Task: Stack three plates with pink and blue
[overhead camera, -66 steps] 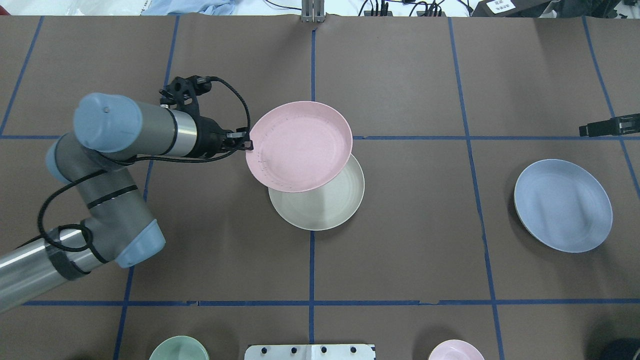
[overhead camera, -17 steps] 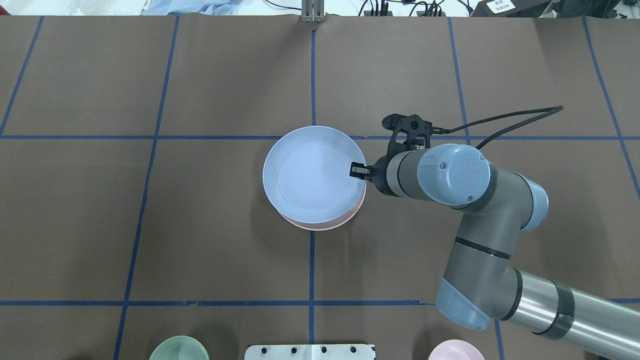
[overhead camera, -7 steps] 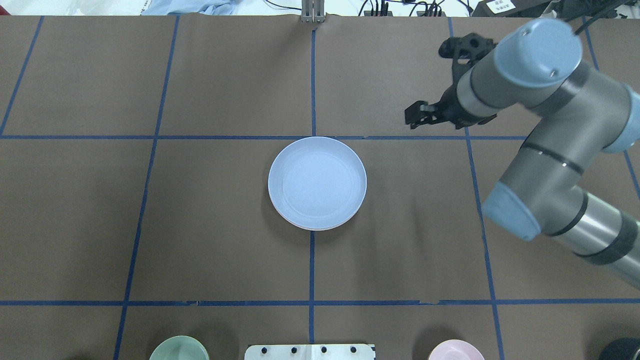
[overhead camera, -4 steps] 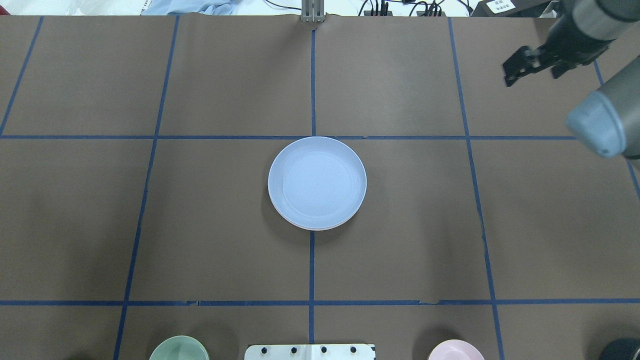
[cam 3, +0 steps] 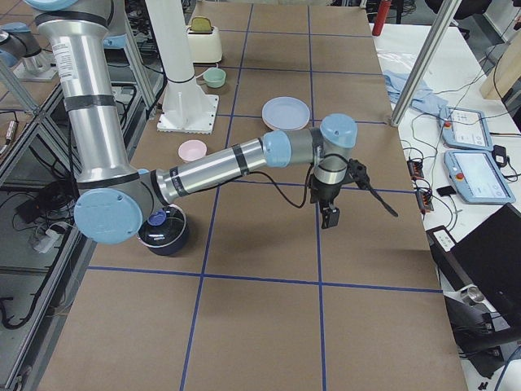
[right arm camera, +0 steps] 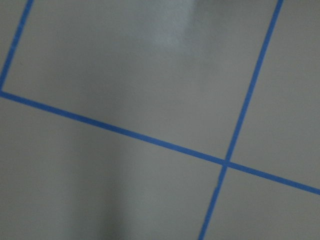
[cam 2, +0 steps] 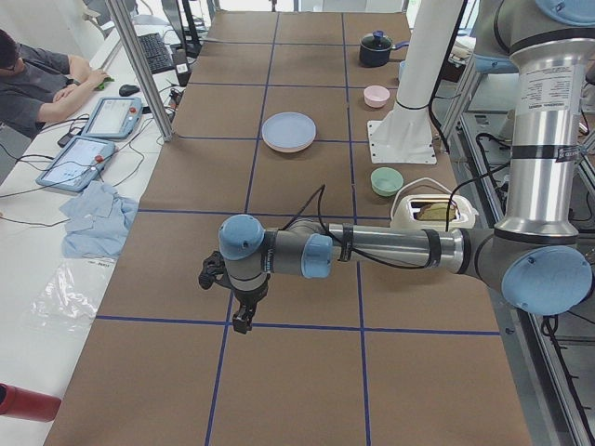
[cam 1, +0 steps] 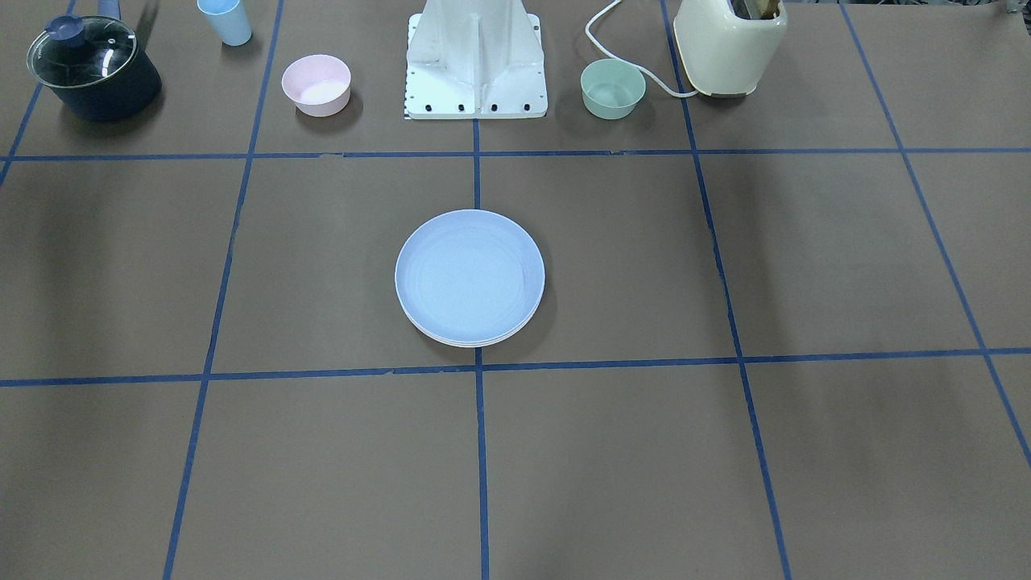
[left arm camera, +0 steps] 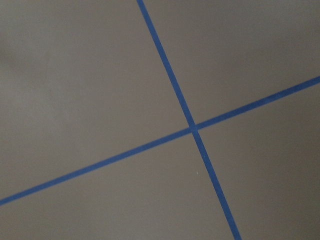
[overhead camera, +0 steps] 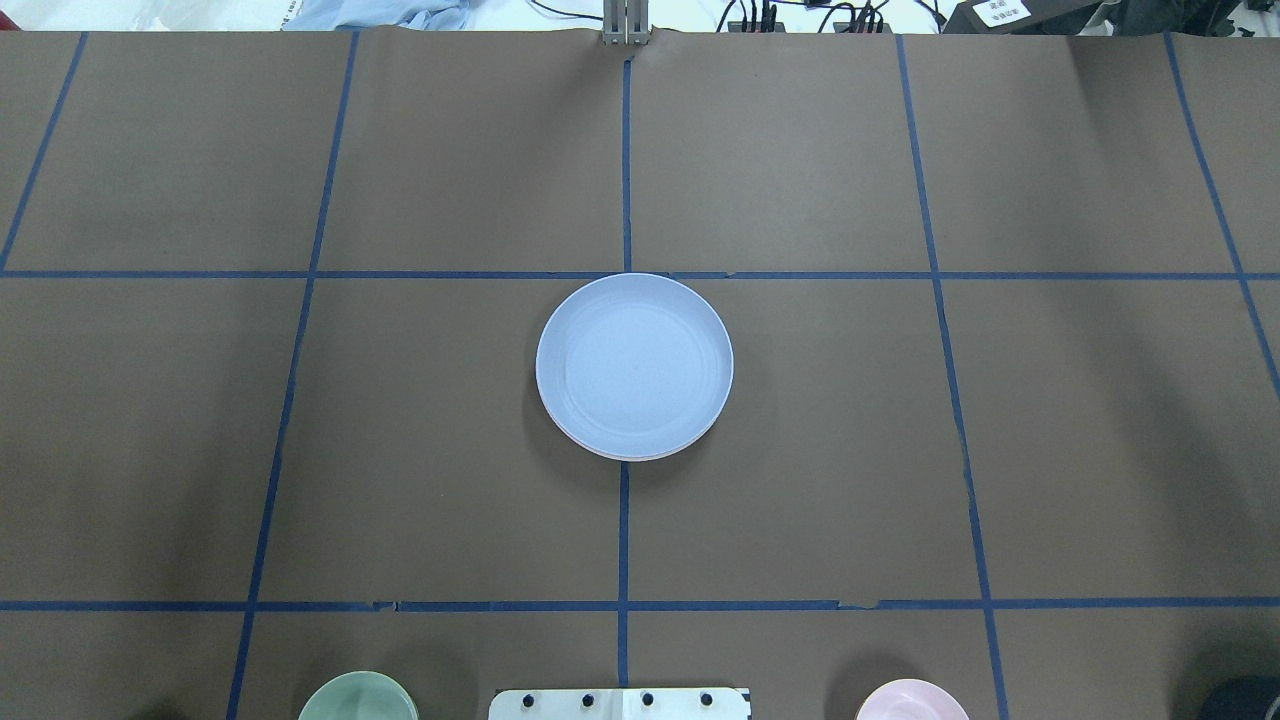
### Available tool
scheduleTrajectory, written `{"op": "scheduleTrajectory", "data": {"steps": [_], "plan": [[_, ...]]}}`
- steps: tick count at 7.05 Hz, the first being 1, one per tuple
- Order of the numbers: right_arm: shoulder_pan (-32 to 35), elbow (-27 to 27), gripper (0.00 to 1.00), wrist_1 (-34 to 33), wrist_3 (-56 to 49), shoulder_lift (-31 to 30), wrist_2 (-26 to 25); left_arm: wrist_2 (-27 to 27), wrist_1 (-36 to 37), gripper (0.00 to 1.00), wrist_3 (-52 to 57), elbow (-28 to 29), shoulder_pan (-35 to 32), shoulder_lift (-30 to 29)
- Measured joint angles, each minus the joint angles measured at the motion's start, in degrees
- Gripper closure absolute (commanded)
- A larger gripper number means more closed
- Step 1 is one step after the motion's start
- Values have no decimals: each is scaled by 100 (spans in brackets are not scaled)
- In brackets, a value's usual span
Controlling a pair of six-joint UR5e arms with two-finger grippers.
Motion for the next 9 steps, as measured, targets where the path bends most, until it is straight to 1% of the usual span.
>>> {"op": "scheduleTrajectory", "data": {"steps": [1,2,3,6,9], "plan": [[342,-163,0,14,-461,-359,77,-56,57,0,2,-86,-4,25],[614,-229,0,25,-633,-720,132,-65,101,0,1,-192,-10,70],[779,-247,0,33,-691,-956,156,-58,123,0,-13,-250,-30,96],[893,-268,0,37,-709,-1109,164,0,93,0,-48,-273,-282,120],[899,-274,0,37,-695,-1111,163,69,54,0,-23,-303,-318,174]]}}
